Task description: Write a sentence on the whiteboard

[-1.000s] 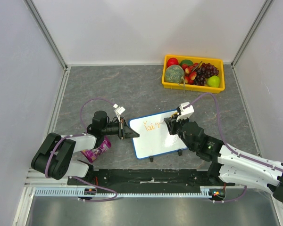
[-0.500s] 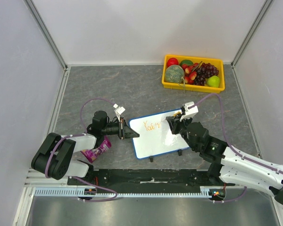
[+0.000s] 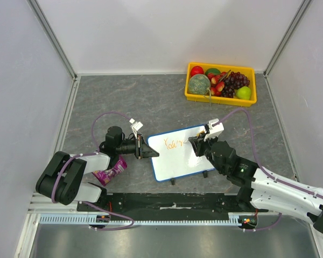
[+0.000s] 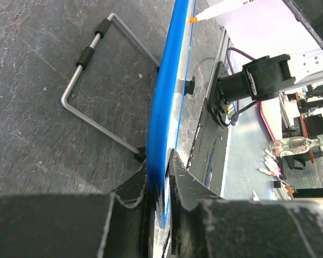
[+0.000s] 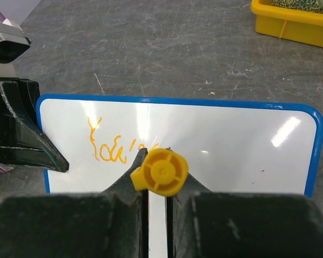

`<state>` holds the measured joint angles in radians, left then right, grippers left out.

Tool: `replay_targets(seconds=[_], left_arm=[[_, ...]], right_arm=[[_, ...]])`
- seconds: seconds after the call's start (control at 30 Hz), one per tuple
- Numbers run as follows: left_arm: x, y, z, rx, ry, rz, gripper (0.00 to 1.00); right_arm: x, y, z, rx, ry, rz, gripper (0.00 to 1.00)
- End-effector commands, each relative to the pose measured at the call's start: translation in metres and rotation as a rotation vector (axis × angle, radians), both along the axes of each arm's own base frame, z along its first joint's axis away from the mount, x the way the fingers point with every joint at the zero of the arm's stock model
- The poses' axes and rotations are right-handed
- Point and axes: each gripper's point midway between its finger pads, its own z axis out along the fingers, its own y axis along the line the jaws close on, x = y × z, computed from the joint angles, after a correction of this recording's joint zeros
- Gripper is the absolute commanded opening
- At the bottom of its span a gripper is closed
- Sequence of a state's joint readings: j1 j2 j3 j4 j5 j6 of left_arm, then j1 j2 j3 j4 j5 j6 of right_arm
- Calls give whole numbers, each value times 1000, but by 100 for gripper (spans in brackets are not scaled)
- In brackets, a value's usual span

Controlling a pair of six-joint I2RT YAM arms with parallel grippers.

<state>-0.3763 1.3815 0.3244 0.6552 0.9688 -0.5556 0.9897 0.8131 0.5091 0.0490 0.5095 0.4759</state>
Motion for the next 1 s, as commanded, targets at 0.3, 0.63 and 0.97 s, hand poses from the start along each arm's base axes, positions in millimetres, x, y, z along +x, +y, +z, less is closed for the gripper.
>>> replay_targets(seconds=[0.3, 0.63, 0.97], left_arm=[[5, 4, -18, 64, -34, 20, 2], [5, 4, -18, 66, -35, 20, 2], [6, 4, -18, 64, -36, 22, 2]], right_arm=[[0, -5, -13, 3, 24, -23, 0], [4, -22, -8, -19, 9, -106, 0], [12, -20, 9, -15, -19, -127, 0]])
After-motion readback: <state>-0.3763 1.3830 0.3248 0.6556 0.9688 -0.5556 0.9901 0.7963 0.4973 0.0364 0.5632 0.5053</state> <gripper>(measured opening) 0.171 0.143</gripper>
